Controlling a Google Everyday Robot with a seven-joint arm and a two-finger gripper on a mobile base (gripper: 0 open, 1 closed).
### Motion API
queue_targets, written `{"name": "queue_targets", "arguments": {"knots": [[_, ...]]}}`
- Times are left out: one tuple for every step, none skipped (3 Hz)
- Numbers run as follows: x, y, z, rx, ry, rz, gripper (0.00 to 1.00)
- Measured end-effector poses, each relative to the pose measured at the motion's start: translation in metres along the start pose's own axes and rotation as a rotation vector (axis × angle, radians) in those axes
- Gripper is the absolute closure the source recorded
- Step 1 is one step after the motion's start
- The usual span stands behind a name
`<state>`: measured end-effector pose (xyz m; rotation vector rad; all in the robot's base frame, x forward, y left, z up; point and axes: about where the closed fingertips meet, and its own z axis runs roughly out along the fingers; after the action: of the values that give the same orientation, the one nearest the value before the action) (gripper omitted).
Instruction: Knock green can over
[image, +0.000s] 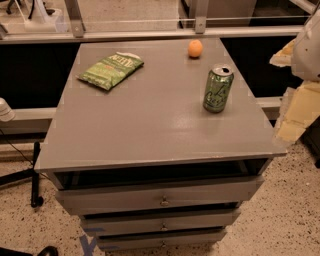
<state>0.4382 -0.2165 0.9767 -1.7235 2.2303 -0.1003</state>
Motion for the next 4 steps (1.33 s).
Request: {"name": "queue_targets", "arguments": {"knots": [[0.000, 0.000, 0.000, 0.000, 0.000, 0.000, 0.00], [0.002, -0.009, 0.009, 0.029, -0.053, 0.038, 0.00], [0.005, -0.046, 0.038, 0.093, -0.176, 0.136, 0.00], [0.001, -0.086, 0.065, 0.131, -0.291, 0.247, 0.00]]}}
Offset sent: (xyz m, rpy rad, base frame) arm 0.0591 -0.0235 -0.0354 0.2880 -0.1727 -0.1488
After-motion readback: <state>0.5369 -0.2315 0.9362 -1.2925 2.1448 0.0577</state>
